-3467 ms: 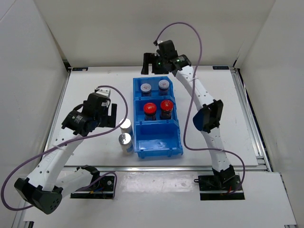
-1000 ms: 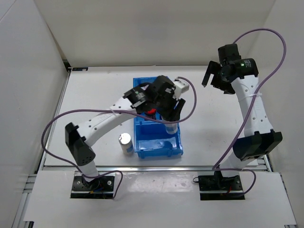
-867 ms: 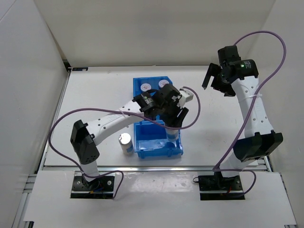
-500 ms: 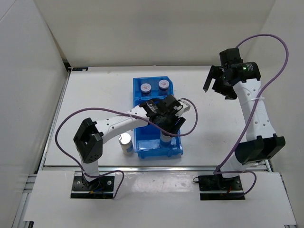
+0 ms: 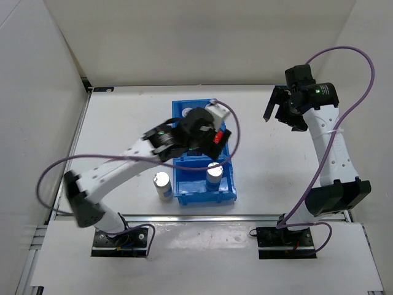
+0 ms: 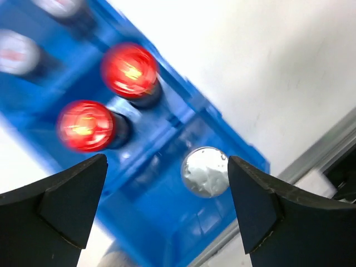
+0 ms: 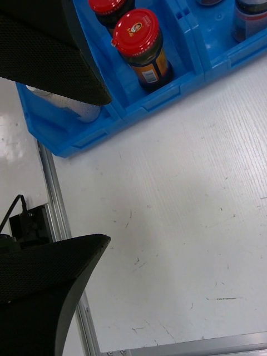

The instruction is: Organize the condiment bottles

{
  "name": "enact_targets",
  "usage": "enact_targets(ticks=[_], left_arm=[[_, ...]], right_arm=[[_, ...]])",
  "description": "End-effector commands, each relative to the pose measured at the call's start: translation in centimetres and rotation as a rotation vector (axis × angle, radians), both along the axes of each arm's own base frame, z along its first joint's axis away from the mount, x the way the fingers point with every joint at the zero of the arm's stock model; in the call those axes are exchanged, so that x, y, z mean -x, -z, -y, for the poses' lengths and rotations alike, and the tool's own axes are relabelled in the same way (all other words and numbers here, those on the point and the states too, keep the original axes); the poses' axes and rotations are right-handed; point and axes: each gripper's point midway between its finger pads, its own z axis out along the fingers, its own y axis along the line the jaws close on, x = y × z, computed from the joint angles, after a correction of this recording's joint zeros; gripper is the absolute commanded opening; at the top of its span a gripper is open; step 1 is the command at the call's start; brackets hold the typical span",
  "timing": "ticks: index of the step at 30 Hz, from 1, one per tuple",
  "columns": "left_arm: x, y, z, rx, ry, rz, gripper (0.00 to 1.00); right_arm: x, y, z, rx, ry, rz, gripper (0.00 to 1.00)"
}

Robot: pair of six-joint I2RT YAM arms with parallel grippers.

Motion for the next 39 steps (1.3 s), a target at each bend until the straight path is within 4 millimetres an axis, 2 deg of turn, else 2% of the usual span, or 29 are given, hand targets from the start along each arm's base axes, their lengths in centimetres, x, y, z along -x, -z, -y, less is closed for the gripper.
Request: enact_targets(ticks=[1,2,4,5,7,8,9,10,11,15,21,23,25,26,29,30,33,34,35,36,38,39], left_arm=[[0.3,-9.0,-6.5,0.127,-0.154,0.201,1.0],[0.9,-9.3,-8.5,0.163,-0.21,0.181,1.0],[2.0,-6.7,-10.9,0.132,-0.287,0.095,1.0],[3.0,-3.7,-12.7,0.083,-0.362,0.008,1.0],[4.7,-2.9,-14.5,0.113,-0.406,-0.029,1.0],[5.5,-0.7,-15.3,0.112,-0.45,-0.076,1.0],[6.0,-0.8,-16.3,0.154,-0.482,-0.082,1.0],[6.6,0.3,-16.6,0.154,-0.488,-0.11,1.0],[7.0,2.3,-16.9,0.134,-0.493,-0.15,1.0],[7.8,6.7,-17.2,0.03,-0.492,-0.246,1.0],[7.8,10.3,-17.1,0.01,-0.529,-0.316,1.0],[8.0,10.9,-17.2,0.006,-0.538,-0.343,1.0],[8.4,11.9,-17.5,-0.007,-0.548,-0.375,0.94],[8.4,11.9,-17.5,-0.007,-0.548,-0.375,0.92],[8.0,11.5,-18.4,-0.003,-0.571,-0.347,0.71],[7.1,10.2,-18.3,0.019,-0.586,-0.307,0.53],[5.3,7.1,-19.7,0.014,-0.621,-0.192,0.28],[4.0,4.5,-19.5,0.036,-0.617,-0.137,0.15],[3.2,2.9,-19.4,0.049,-0.62,-0.098,0.11],[2.1,-0.5,-19.4,0.087,-0.635,-0.026,0.11],[0.7,-3.1,-18.9,0.07,-0.609,0.034,0.11],[0.0,-6.6,-18.3,0.132,-0.596,0.081,0.11]], right_arm=[[-0.5,-0.2,-0.1,-0.006,-0.006,0.022,0.99],[-0.5,-0.2,-0.1,-0.006,-0.006,0.022,0.99],[-0.7,0.1,-0.4,-0.021,-0.006,0.01,0.99],[-1.0,0.3,-0.7,-0.032,-0.013,0.008,0.99],[-1.0,0.3,-0.7,-0.033,-0.013,0.008,0.99],[-1.0,0.3,-0.7,-0.033,-0.013,0.008,0.99],[-1.0,0.3,-0.7,-0.033,-0.013,0.008,0.99],[-1.0,0.3,-0.7,-0.033,-0.013,0.008,0.99],[-1.1,0.6,-0.9,-0.04,-0.018,-0.004,0.99],[-1.3,1.2,-1.5,-0.061,-0.032,-0.027,0.99],[-1.3,1.2,-1.6,-0.069,-0.037,-0.029,0.99],[-1.4,1.5,-1.7,-0.067,-0.036,-0.038,0.99],[-1.4,1.5,-1.7,-0.067,-0.036,-0.038,0.99],[-1.4,1.5,-1.7,-0.067,-0.036,-0.038,0.99],[-1.6,1.8,-1.7,-0.066,-0.036,-0.047,0.99],[-1.6,1.8,-1.7,-0.066,-0.036,-0.047,0.99],[-1.9,2.0,-1.9,-0.075,-0.041,-0.049,0.99],[-2.0,1.7,-2.0,-0.077,-0.042,-0.04,0.99],[-2.0,1.7,-2.0,-0.077,-0.042,-0.04,0.99],[-2.0,1.7,-2.0,-0.077,-0.042,-0.04,0.99],[-2.1,2.0,-2.1,-0.083,-0.046,-0.05,0.99],[-2.1,2.0,-2.1,-0.083,-0.046,-0.05,0.99]])
